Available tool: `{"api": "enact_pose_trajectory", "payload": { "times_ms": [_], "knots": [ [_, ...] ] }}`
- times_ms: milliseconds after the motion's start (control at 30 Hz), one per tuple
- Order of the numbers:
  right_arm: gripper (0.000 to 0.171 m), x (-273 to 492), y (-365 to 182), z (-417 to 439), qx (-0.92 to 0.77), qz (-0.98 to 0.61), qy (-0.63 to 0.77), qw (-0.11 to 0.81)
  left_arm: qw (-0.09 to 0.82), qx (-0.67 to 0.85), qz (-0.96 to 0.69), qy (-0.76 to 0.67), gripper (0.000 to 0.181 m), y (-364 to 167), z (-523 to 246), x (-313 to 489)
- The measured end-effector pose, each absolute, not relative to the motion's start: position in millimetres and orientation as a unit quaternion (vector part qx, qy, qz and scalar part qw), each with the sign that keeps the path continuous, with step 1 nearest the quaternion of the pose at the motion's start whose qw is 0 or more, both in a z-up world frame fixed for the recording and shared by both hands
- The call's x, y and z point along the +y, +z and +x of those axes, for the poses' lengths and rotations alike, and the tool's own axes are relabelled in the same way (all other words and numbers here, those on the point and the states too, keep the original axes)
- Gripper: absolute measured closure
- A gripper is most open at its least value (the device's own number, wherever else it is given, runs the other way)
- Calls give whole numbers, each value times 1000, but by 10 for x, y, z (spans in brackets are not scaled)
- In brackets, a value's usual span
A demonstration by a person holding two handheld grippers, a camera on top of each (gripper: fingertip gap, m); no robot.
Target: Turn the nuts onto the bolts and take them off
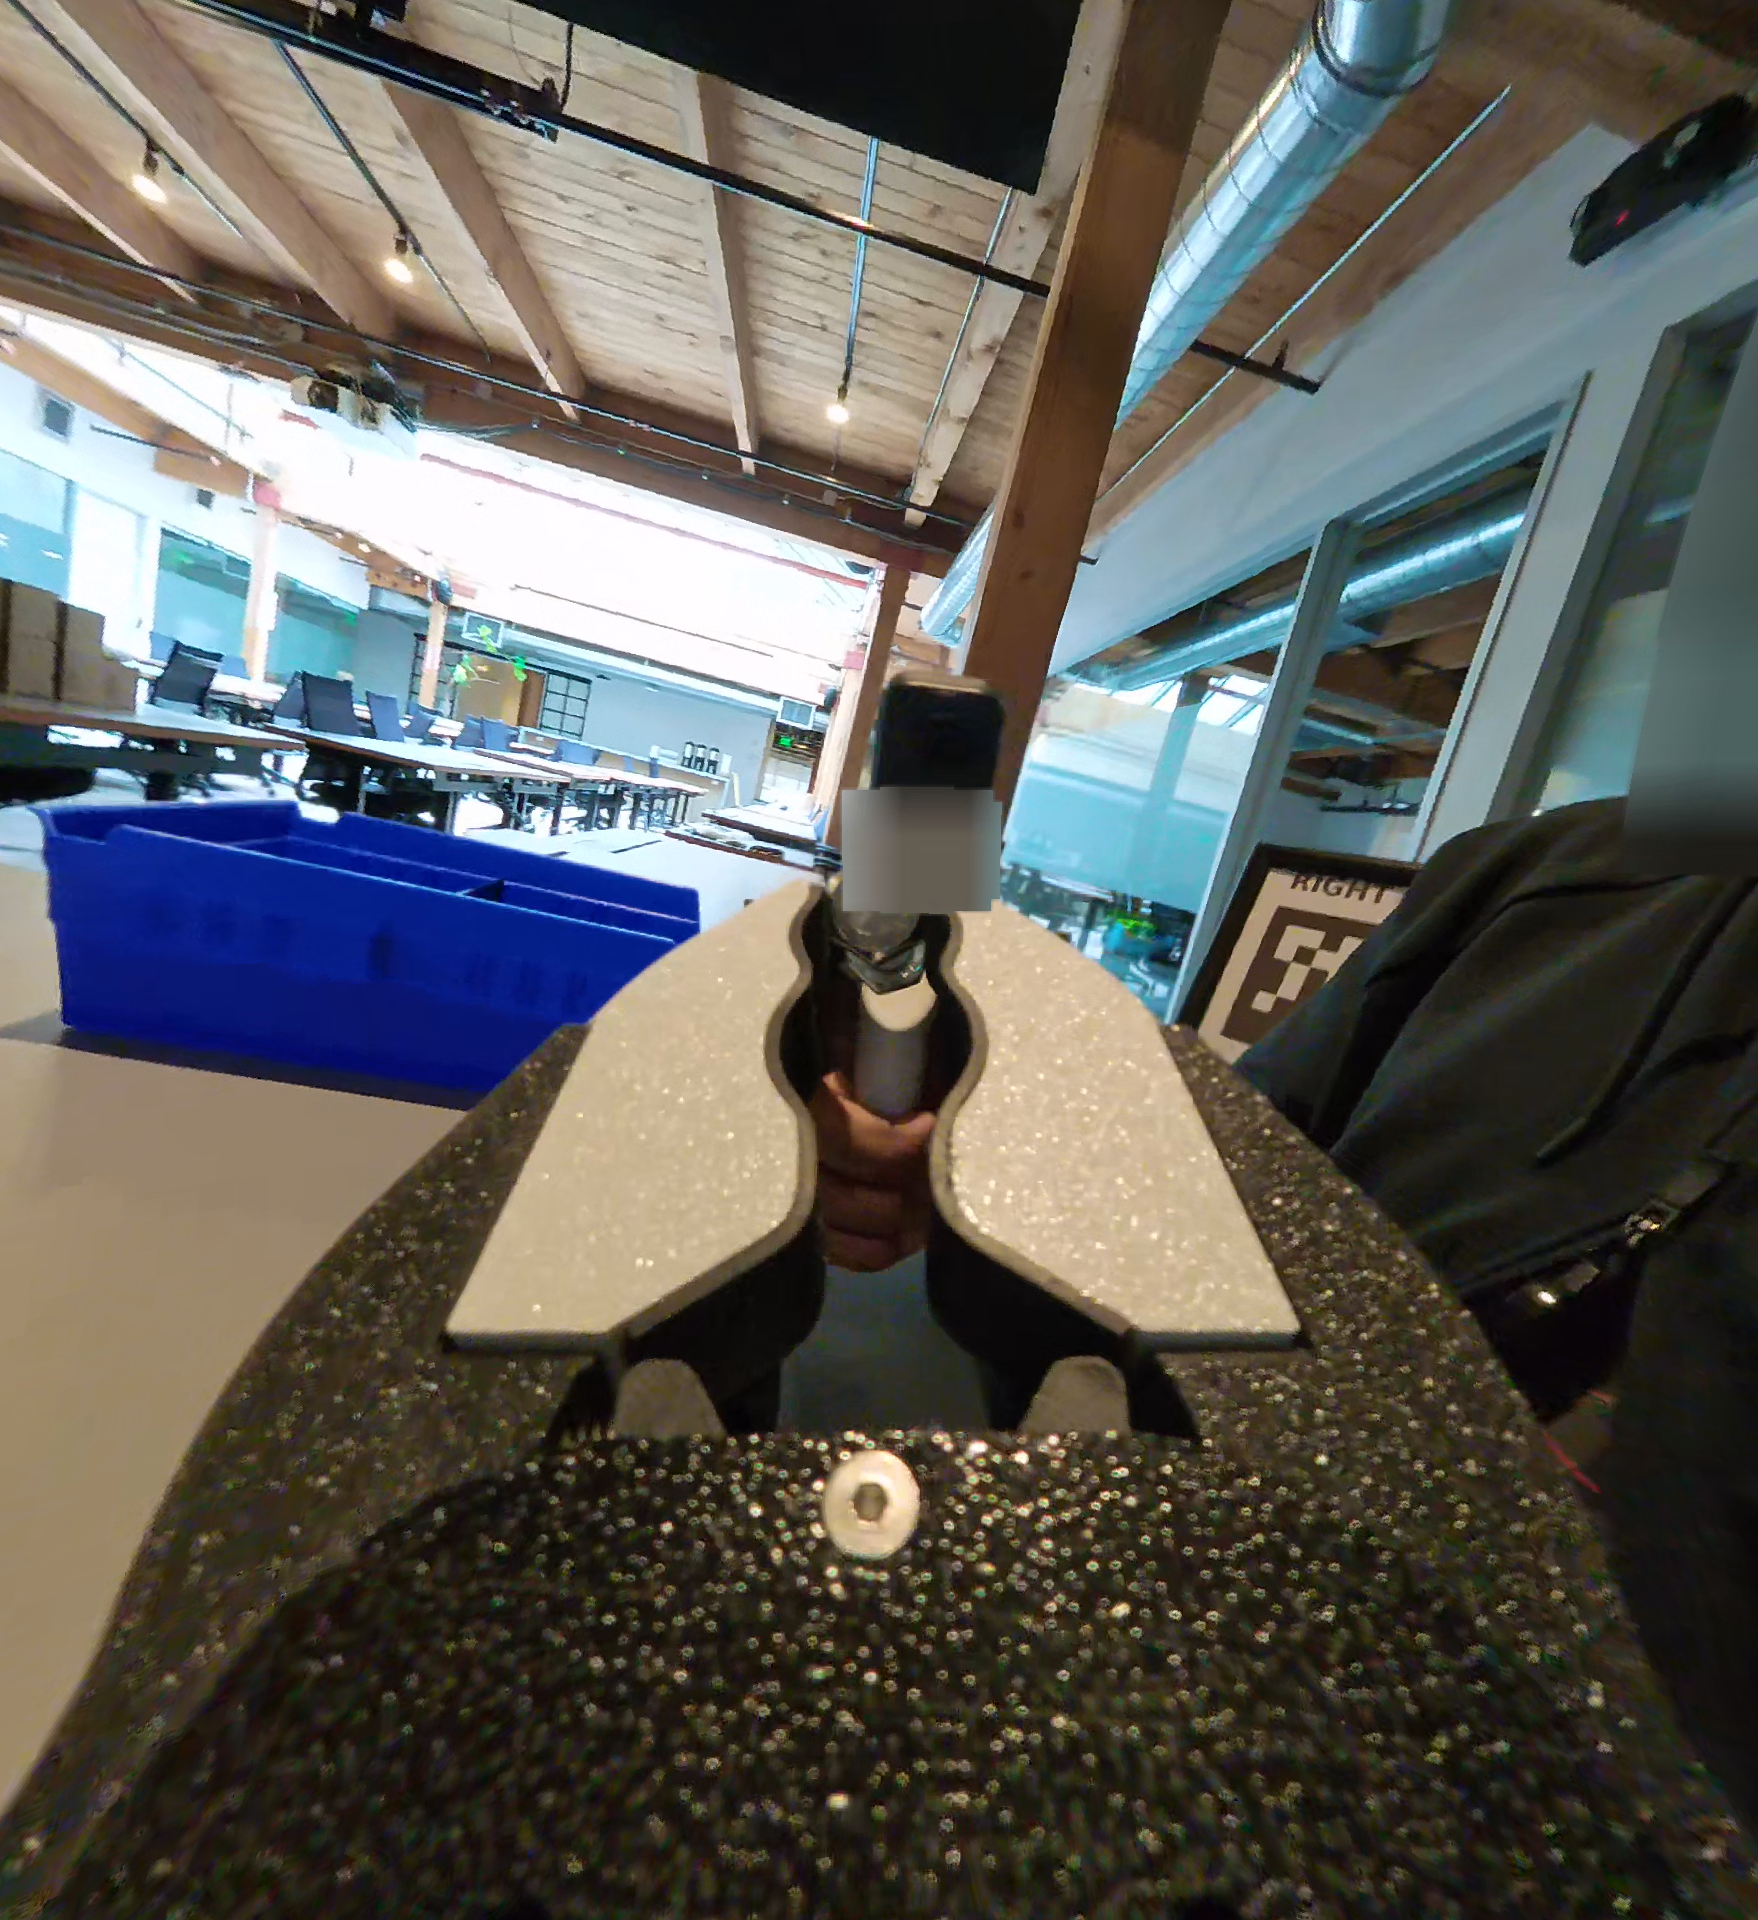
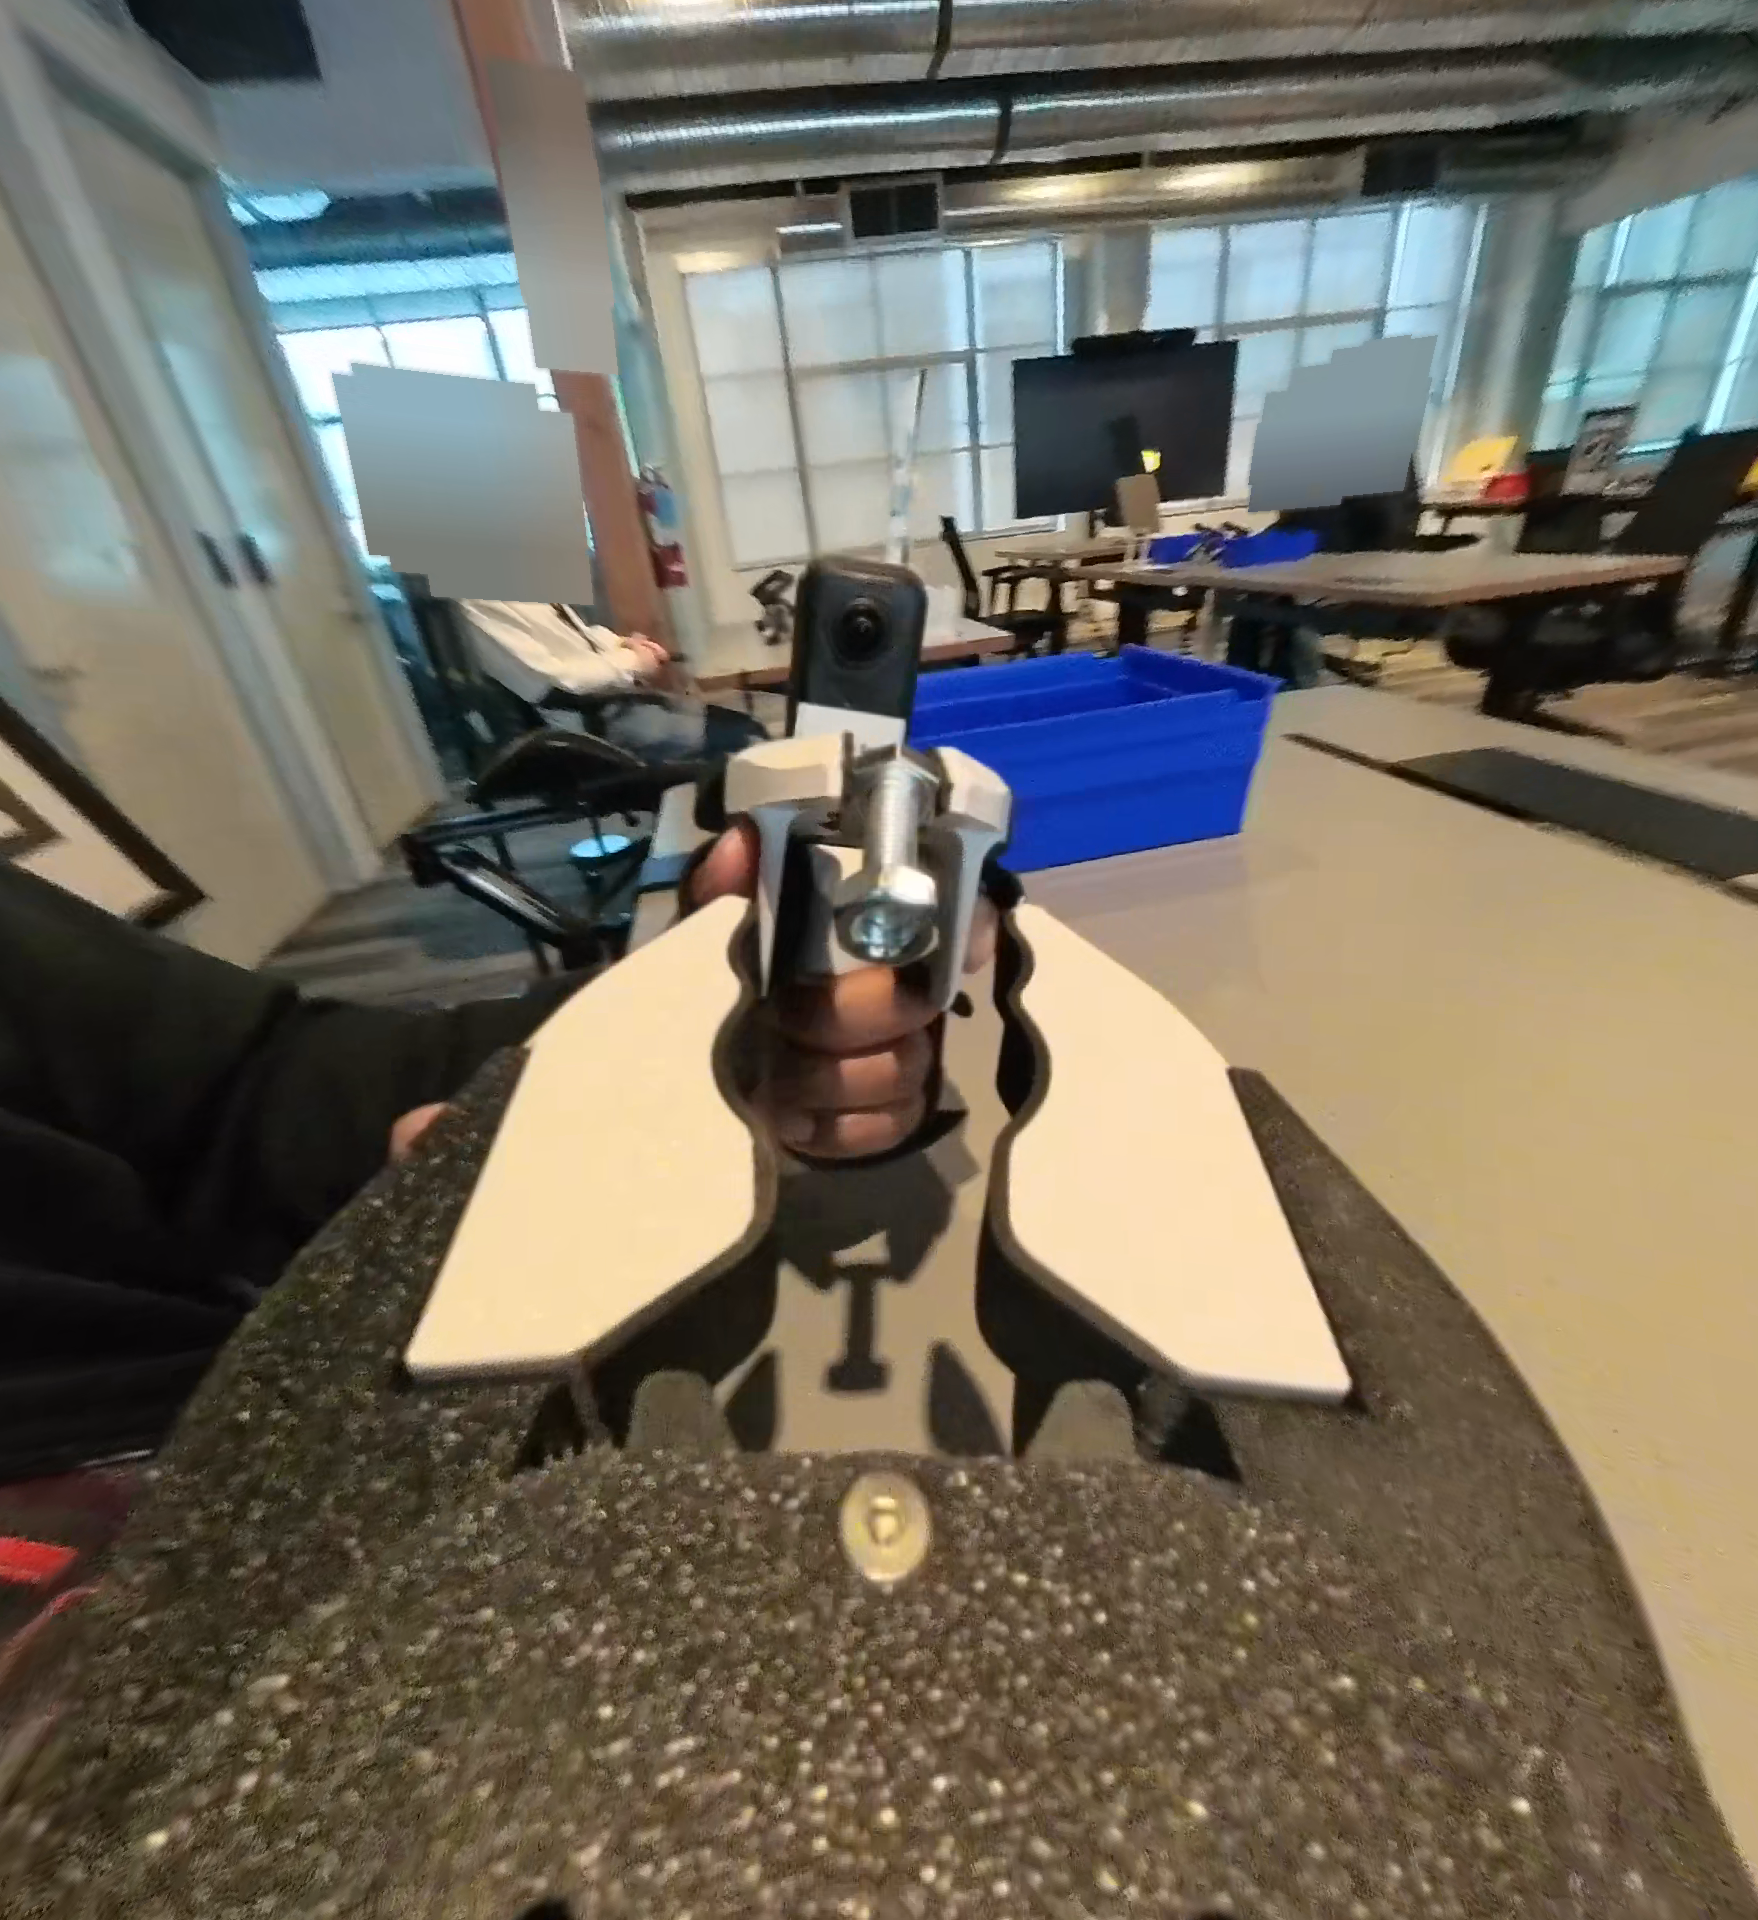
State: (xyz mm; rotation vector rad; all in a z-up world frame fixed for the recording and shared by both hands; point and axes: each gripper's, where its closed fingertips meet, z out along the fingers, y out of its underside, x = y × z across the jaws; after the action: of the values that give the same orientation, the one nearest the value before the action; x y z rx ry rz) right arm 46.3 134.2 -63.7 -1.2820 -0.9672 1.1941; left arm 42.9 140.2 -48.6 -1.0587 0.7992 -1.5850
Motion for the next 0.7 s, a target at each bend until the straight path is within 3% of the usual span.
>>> {"api": "enact_pose_trajectory", "payload": {
  "times_ms": [200, 300, 433, 600, 700],
  "knots": [
    [152, 1292, -620, 451, -403, -532, 527, 527, 518, 348, -434, -650, 165, -477, 449, 1355],
    [153, 1318, -645, 461, -418, -533, 488, 550, 510, 345, -441, -653, 165, -502, 457, 1370],
    [153, 1403, -715, 498, -469, -524, 348, 620, 455, 316, -460, -694, 165, -586, 477, 1435],
    [153, 1484, -776, 554, -552, -447, 59, 702, 378, 273, -468, -751, 164, -678, 498, 1486],
    [152, 1454, -754, 544, -553, -425, 19, 716, 387, 281, -458, -749, 165, -643, 489, 1459]
  ]
}}
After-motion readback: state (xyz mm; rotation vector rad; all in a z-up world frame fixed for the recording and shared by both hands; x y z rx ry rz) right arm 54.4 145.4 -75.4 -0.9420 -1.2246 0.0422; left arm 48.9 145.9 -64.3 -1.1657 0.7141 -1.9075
